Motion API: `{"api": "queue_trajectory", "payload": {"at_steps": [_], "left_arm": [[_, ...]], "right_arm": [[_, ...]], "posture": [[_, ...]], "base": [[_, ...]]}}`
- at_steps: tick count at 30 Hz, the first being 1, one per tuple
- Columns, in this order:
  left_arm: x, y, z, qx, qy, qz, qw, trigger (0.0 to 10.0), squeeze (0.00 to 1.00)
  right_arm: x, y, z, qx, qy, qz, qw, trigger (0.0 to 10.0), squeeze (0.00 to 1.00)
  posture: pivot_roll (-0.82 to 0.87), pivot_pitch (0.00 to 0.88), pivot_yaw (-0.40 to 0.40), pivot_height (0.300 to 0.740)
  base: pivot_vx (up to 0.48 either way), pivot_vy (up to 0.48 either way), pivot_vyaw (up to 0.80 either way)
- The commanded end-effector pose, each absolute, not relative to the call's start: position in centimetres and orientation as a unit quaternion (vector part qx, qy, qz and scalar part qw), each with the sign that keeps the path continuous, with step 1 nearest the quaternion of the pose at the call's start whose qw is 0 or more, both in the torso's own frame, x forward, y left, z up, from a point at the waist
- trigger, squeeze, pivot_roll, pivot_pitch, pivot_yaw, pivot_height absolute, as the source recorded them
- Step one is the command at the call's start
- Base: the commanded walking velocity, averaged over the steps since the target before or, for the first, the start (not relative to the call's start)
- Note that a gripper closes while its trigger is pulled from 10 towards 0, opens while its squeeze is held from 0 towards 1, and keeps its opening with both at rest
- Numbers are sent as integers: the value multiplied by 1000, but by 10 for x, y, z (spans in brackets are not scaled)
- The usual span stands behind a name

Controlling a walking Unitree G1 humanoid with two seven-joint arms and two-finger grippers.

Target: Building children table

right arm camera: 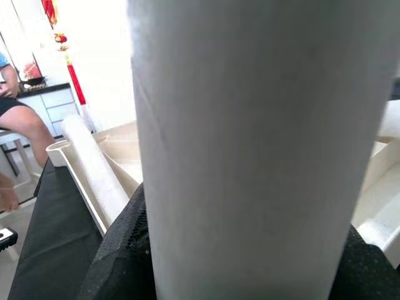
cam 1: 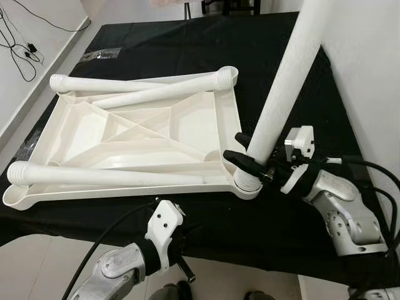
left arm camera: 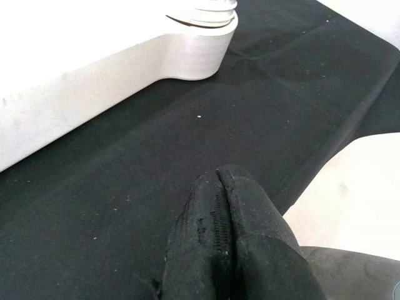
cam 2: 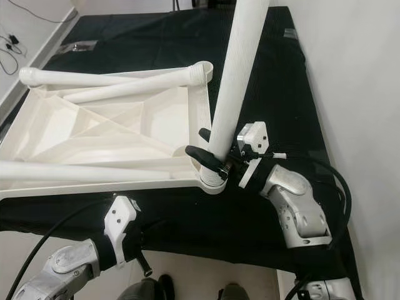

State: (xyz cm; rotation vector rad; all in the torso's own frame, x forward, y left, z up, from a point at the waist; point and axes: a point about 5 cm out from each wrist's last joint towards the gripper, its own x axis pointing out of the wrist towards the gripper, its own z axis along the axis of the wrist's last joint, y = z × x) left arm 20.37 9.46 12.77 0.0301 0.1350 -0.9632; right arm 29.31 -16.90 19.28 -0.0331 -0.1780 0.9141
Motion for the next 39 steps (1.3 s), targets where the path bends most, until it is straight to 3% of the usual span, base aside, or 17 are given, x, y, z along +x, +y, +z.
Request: {"api": "queue_trajectory", "payload": {"at_steps": [1, 11, 16, 27, 30, 39], "left_arm": [[201, 100, 125, 23, 76, -461, 884, 10000, 0], [199, 101, 124, 25, 78, -464, 882, 10000, 0], [200, 101, 125, 27, 78, -464, 882, 10000, 0], [201, 99, 125, 25, 74, -461, 884, 10000, 0], [202, 99, 126, 24, 73, -460, 884, 10000, 0], [201, 99, 126, 23, 72, -458, 886, 10000, 0]], "right_arm": [[292, -175, 166, -5, -34, 411, 911, 10000, 0], [287, -175, 160, -72, -43, 410, 908, 10000, 0], [283, -173, 157, -160, -13, 451, 878, 10000, 0], [285, -175, 170, -193, -1, 491, 850, 10000, 0], [287, -175, 174, -174, -5, 488, 855, 10000, 0], [303, -176, 174, -62, 7, 401, 914, 10000, 0]], "posture": [[29, 239, 93, 740], [30, 236, 98, 740], [31, 236, 96, 740], [26, 239, 86, 740], [25, 240, 83, 740], [26, 242, 82, 740]], "base": [[0, 0, 0], [0, 0, 0], [0, 0, 0], [0, 0, 0], [0, 0, 0], [0, 0, 0]]}}
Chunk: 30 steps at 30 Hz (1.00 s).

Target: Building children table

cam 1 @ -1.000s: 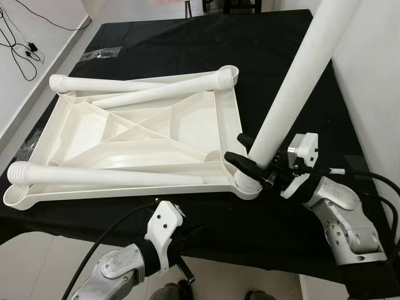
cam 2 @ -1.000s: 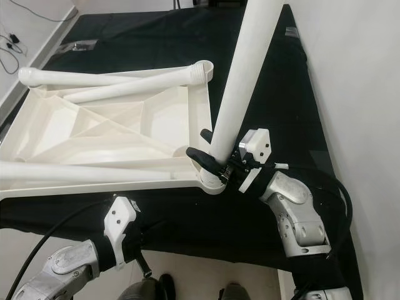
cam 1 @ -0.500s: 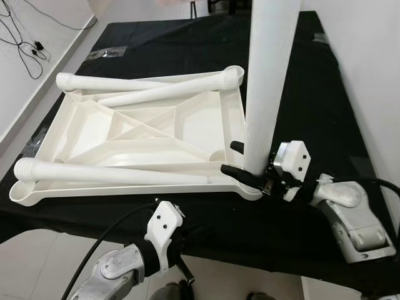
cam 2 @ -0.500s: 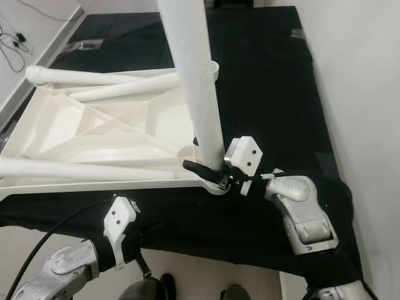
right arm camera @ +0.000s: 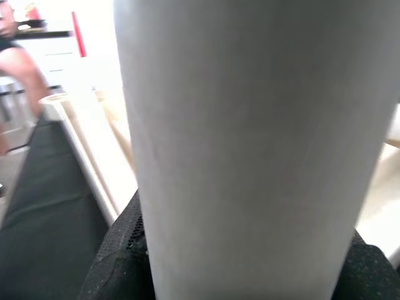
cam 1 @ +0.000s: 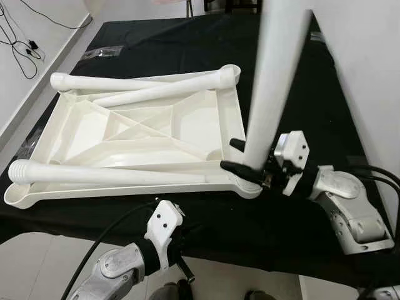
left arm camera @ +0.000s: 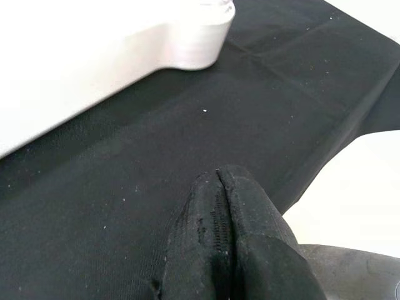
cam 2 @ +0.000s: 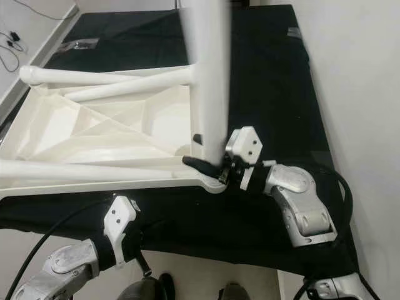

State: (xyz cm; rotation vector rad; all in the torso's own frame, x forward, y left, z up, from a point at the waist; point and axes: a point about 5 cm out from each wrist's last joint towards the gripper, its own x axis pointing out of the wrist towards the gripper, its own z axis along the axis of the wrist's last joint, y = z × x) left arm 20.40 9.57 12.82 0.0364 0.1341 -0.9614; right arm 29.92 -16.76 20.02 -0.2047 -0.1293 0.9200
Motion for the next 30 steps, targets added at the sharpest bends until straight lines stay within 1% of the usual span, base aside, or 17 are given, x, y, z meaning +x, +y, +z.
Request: {"api": "queue_trajectory", "payload": {"at_steps": [1, 5, 10, 13, 15, 16, 17, 18, 19, 20, 21, 22, 23, 24, 26, 28, 30], "left_arm": [[201, 99, 126, 23, 72, -458, 886, 10000, 0], [201, 99, 126, 23, 72, -459, 885, 10000, 0], [201, 100, 127, 23, 73, -459, 885, 10000, 0], [201, 100, 127, 23, 73, -460, 885, 10000, 0], [200, 100, 126, 23, 73, -459, 885, 10000, 0], [200, 100, 126, 23, 73, -459, 885, 10000, 0], [199, 101, 126, 25, 73, -459, 885, 10000, 0], [199, 101, 126, 25, 73, -458, 885, 10000, 0], [199, 101, 126, 25, 73, -458, 885, 10000, 0], [199, 102, 127, 23, 73, -457, 886, 10000, 0], [199, 102, 127, 23, 73, -457, 886, 10000, 0], [199, 102, 127, 22, 72, -456, 887, 10000, 0], [199, 102, 127, 22, 72, -456, 887, 10000, 0], [199, 102, 127, 20, 72, -455, 887, 10000, 0], [200, 101, 127, 19, 73, -456, 887, 10000, 0], [200, 101, 126, 19, 74, -458, 886, 10000, 0], [201, 101, 126, 20, 73, -456, 887, 10000, 0]], "right_arm": [[303, -176, 174, -62, 7, 401, 914, 10000, 0], [301, -174, 168, -53, 15, 393, 918, 10000, 0], [299, -176, 161, -65, 24, 378, 923, 10000, 0], [299, -181, 154, -95, 41, 346, 933, 10000, 0], [294, -182, 148, -115, 59, 317, 940, 10000, 0], [294, -182, 148, -115, 59, 317, 940, 10000, 0], [294, -198, 141, -184, 78, 131, 971, 10000, 0], [293, -203, 141, -202, 79, 78, 973, 10000, 0], [293, -203, 141, -202, 79, 78, 973, 10000, 0], [274, -195, 136, -204, 84, 41, 975, 10000, 0], [274, -195, 136, -204, 84, 41, 975, 10000, 0], [259, -187, 134, -194, 86, 30, 977, 10000, 0], [259, -187, 134, -194, 86, 30, 977, 10000, 0], [250, -180, 133, -178, 86, 22, 980, 10000, 0], [251, -179, 133, -169, 87, 14, 982, 10000, 0], [261, -180, 131, -160, 89, 10, 983, 10000, 0], [265, -175, 130, -141, 93, 7, 986, 10000, 0]], "posture": [[26, 242, 82, 740], [24, 243, 85, 740], [25, 245, 87, 740], [24, 245, 87, 740], [26, 246, 80, 740], [26, 246, 80, 740], [31, 249, 70, 740], [31, 249, 70, 740], [31, 249, 70, 740], [27, 261, 62, 740], [27, 261, 62, 740], [27, 261, 62, 740], [27, 261, 62, 740], [4, 255, 75, 740], [18, 253, 66, 740], [17, 248, 66, 740], [17, 247, 74, 740]], "base": [[0, 0, 0], [0, 0, 0], [0, 0, 0], [0, 0, 0], [0, 0, 0], [0, 0, 0], [0, 0, 0], [0, 0, 0], [0, 0, 0], [0, 0, 0], [0, 0, 0], [0, 0, 0], [0, 0, 0], [0, 0, 0], [0, 0, 0], [0, 0, 0], [0, 0, 0]]}}
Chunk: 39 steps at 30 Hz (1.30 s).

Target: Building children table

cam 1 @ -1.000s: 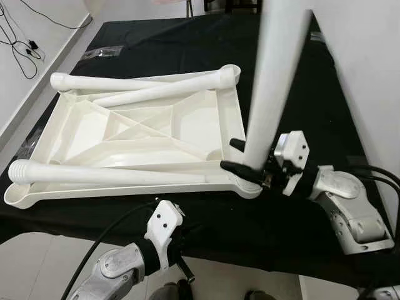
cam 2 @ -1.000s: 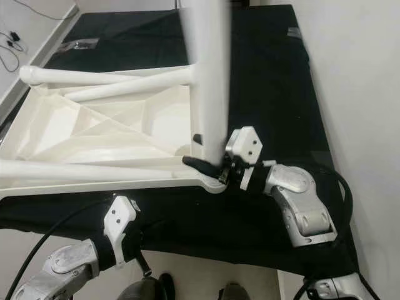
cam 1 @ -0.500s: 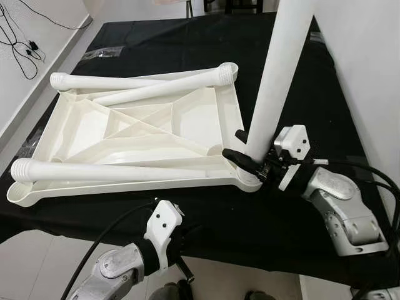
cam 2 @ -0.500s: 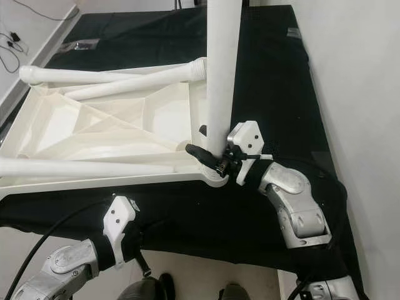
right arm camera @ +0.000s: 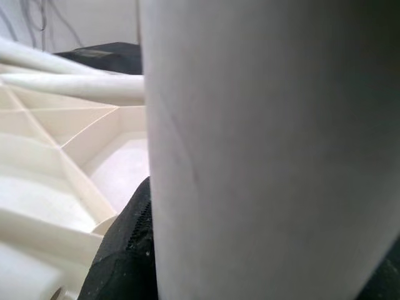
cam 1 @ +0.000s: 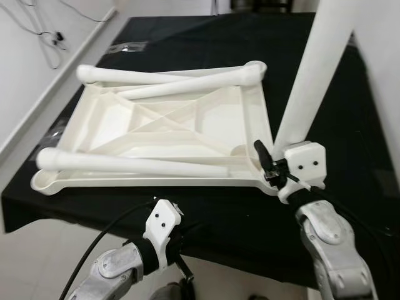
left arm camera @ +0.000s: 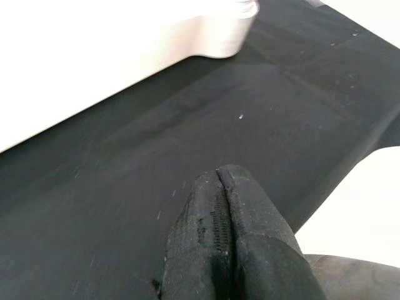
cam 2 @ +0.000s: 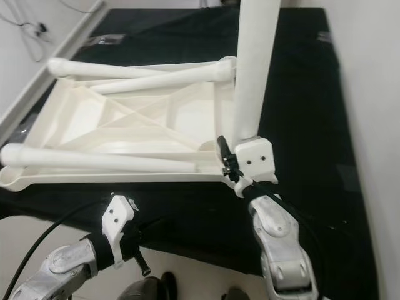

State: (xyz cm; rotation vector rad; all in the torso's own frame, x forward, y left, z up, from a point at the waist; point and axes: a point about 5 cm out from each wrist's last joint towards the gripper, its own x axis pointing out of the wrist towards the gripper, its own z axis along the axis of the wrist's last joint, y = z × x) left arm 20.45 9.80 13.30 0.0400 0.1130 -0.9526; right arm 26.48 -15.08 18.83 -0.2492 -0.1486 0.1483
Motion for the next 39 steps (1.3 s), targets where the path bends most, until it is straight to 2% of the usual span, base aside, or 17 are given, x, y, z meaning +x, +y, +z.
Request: {"api": "queue_trajectory", "payload": {"at_steps": [1, 8, 9, 12, 13, 18, 21, 22, 23, 24, 26, 27, 31, 34, 35, 38, 39], "left_arm": [[201, 101, 126, 20, 73, -456, 887, 10000, 0], [203, 102, 125, 23, 72, -455, 887, 10000, 0], [203, 102, 125, 23, 72, -456, 887, 10000, 0], [204, 102, 125, 22, 72, -456, 887, 10000, 0], [204, 102, 125, 22, 72, -456, 887, 10000, 0], [203, 100, 125, 22, 72, -457, 886, 10000, 0], [203, 99, 124, 21, 71, -458, 886, 10000, 0], [203, 98, 124, 21, 71, -458, 886, 10000, 0], [203, 98, 124, 21, 71, -458, 886, 10000, 0], [204, 97, 124, 20, 70, -458, 886, 10000, 0], [204, 97, 124, 20, 70, -457, 886, 10000, 0], [204, 97, 123, 19, 69, -456, 887, 10000, 0], [205, 96, 123, 19, 69, -456, 887, 10000, 0], [206, 95, 122, 19, 68, -457, 887, 10000, 0], [206, 94, 122, 18, 68, -458, 886, 10000, 0], [206, 93, 121, 17, 68, -458, 886, 10000, 0], [206, 93, 121, 17, 67, -459, 886, 10000, 0]], "right_arm": [[265, -175, 130, -141, 93, 7, 986, 10000, 0], [268, -172, 130, -117, 105, -10, 987, 10000, 0], [271, -169, 138, -76, 84, 1, 994, 10000, 0], [277, -166, 149, -45, 45, 27, 998, 10000, 0], [278, -166, 151, -43, 39, 32, 998, 10000, 1000], [292, -163, 185, 11, -47, 140, 989, 10000, 1000], [299, -169, 207, 2, -82, 198, 977, 10000, 1000], [300, -171, 211, -5, -86, 214, 973, 10000, 757], [300, -171, 211, -5, -86, 214, 973, 10000, 757], [302, -175, 217, -16, -91, 254, 963, 10000, 0], [302, -176, 219, -20, -93, 274, 957, 10000, 0], [303, -180, 224, -37, -92, 326, 940, 10000, 0], [306, -182, 226, -47, -88, 354, 930, 10000, 0], [315, -182, 228, -56, -75, 404, 910, 10000, 0], [320, -182, 227, -50, -71, 414, 906, 1098, 0], [326, -183, 227, -42, -67, 427, 901, 1098, 0], [328, -182, 227, -47, -62, 434, 898, 0, 0]], "posture": [[17, 247, 74, 740], [13, 233, 77, 740], [11, 233, 79, 740], [10, 233, 80, 740], [10, 233, 80, 740], [18, 229, 79, 740], [15, 227, 75, 740], [17, 224, 71, 740], [17, 224, 71, 740], [17, 221, 65, 740], [17, 221, 65, 740], [17, 218, 61, 740], [15, 214, 59, 740], [13, 207, 58, 740], [14, 200, 52, 740], [16, 199, 51, 740], [21, 196, 45, 740]], "base": [[0, 0, 0], [0, 0, 0], [0, 0, 0], [0, 0, 0], [0, 0, 0], [0, 0, 0], [0, 0, 0], [0, 0, 0], [0, 0, 0], [0, 0, 0], [0, 0, 0], [0, 0, 0], [0, 0, 0], [0, 0, 0], [0, 0, 0], [0, 0, 0], [0, 0, 0]]}}
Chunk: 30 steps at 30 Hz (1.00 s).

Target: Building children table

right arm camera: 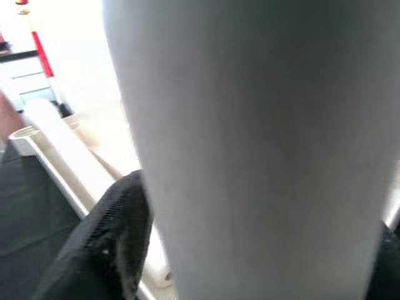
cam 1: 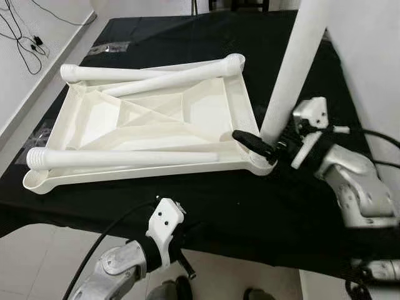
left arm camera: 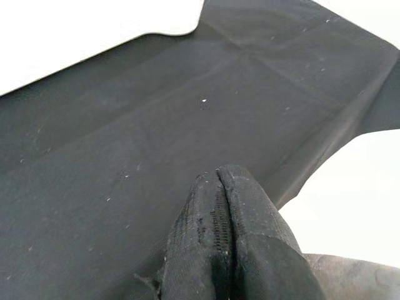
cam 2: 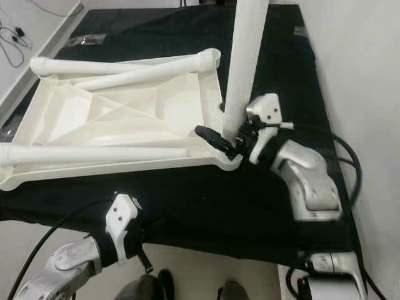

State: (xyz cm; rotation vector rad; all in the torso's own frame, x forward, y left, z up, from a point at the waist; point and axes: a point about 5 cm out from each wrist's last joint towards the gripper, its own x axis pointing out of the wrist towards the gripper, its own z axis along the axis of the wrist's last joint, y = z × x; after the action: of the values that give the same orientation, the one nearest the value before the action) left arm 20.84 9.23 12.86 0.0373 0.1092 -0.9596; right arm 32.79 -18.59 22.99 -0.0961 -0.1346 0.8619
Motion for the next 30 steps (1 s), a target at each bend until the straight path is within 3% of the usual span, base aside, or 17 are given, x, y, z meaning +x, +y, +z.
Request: {"api": "queue_trajectory", "payload": {"at_steps": [1, 9, 16, 17, 19, 20, 21, 22, 23, 25, 30], "left_arm": [[206, 92, 121, 17, 66, -458, 886, 10000, 0], [209, 91, 121, 14, 60, -453, 889, 10000, 0], [208, 90, 122, 9, 59, -456, 888, 10000, 0], [207, 90, 122, 8, 59, -456, 888, 10000, 0], [207, 91, 123, 4, 59, -455, 888, 10000, 0], [207, 91, 123, 4, 59, -455, 888, 10000, 0], [207, 92, 123, 3, 59, -455, 889, 10000, 0], [207, 92, 123, 3, 59, -455, 889, 10000, 0], [208, 93, 124, 2, 58, -453, 890, 10000, 0], [208, 94, 123, 3, 58, -451, 890, 10000, 0], [211, 94, 123, 5, 52, -445, 894, 10000, 0]], "right_arm": [[331, -182, 227, -50, -60, 440, 895, 0, 0], [339, -187, 224, -52, -42, 475, 877, 0, 0], [323, -184, 198, -69, -5, 453, 889, 0, 0], [319, -182, 191, -73, 7, 441, 894, 0, 0], [299, -164, 143, -53, 80, 196, 976, 0, 0], [299, -164, 143, -53, 80, 196, 976, 0, 0], [287, -166, 130, -37, 108, 86, 990, 0, 0], [287, -166, 130, -37, 108, 86, 990, 0, 0], [265, -142, 118, -26, 120, 104, 987, 0, 0], [261, -132, 118, -39, 109, 142, 983, 0, 0], [281, -146, 123, -43, 95, 136, 985, 0, 0]], "posture": [[21, 194, 40, 740], [18, 193, 36, 740], [-12, 206, 36, 740], [-12, 206, 36, 740], [-35, 216, 38, 740], [-35, 216, 38, 740], [-34, 219, 38, 740], [-34, 219, 38, 740], [-33, 224, 60, 740], [-38, 220, 66, 740], [-15, 203, 52, 740]], "base": [[0, 0, 0], [0, 0, 0], [0, 0, 0], [0, 0, 0], [0, 0, 0], [0, 0, 0], [0, 0, 0], [0, 0, 0], [0, 0, 0], [0, 0, 0], [0, 0, 0]]}}
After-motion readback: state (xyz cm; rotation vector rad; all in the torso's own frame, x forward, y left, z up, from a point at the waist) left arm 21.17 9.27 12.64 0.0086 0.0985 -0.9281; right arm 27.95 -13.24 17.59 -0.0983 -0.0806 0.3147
